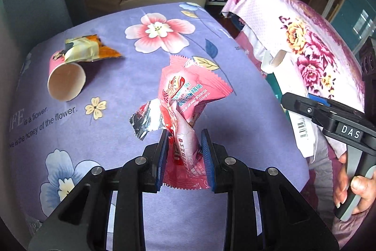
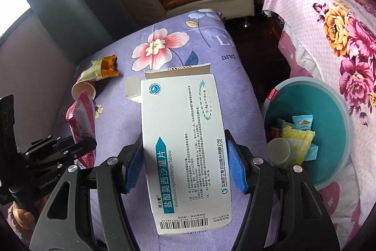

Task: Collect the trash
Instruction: 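Carry the medicine box and nabati pack over the teal bin with both tools, then drop the nabati pack from left tool while right tool drops the medicine box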

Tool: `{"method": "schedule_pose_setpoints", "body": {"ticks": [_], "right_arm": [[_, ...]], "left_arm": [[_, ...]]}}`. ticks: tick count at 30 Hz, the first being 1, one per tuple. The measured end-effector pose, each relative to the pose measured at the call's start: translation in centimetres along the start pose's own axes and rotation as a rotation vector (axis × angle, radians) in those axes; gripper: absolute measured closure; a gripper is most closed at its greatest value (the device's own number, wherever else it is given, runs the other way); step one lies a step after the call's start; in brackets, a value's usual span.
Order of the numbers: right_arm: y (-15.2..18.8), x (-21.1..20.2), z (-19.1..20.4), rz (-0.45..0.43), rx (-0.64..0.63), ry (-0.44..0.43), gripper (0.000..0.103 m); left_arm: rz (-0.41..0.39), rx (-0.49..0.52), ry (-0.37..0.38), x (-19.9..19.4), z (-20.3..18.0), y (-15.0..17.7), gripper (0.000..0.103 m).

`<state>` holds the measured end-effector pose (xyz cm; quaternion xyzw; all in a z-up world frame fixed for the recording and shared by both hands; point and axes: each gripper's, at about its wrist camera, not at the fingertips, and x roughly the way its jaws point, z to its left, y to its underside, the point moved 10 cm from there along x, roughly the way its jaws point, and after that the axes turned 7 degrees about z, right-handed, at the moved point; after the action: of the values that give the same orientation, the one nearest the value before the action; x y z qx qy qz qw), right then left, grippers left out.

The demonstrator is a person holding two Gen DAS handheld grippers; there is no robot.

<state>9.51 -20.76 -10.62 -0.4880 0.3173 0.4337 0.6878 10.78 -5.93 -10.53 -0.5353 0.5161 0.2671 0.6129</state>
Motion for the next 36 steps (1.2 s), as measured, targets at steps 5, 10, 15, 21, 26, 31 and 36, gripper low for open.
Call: {"method": "schedule_pose_setpoints", "body": {"ticks": [5, 10, 15, 21, 26, 31, 36], "right_arm": [[-0.1, -2.4, -3.8, -0.066, 0.068, 0.011, 0.043], [0.2, -4.1, -8.5, -0.114, 0.149, 0.023, 0.043], [1.0, -5.0, -12.8, -0.135, 0.216, 0.044, 0.043], [1.9, -5.9, -17.6, -0.153, 0.288, 0.083, 0.043], [2.4, -6.1, -20.9, -0.155, 0.345, 0.103, 0.043], [2.4, -5.4, -22.7, -0.135, 0.371, 0.121, 0.043], [2.0, -4.5, -23.6, -0.109, 0.371, 0.145, 0.043]], "left_arm": [[0.013, 0.077, -0.001, 0.9, -4.6, -1.1, 0.074], [0.032, 0.143, -0.008, 2.1, -8.8, -2.2, 0.074], [0.052, 0.198, -0.004, 3.4, -12.5, -2.9, 0.074], [0.076, 0.249, 0.021, 5.1, -16.8, -3.6, 0.074], [0.099, 0.288, 0.04, 6.8, -19.4, -4.1, 0.074], [0.129, 0.311, 0.059, 8.8, -21.2, -4.8, 0.074], [0.151, 0.328, 0.083, 10.9, -22.8, -5.8, 0.074]]}}
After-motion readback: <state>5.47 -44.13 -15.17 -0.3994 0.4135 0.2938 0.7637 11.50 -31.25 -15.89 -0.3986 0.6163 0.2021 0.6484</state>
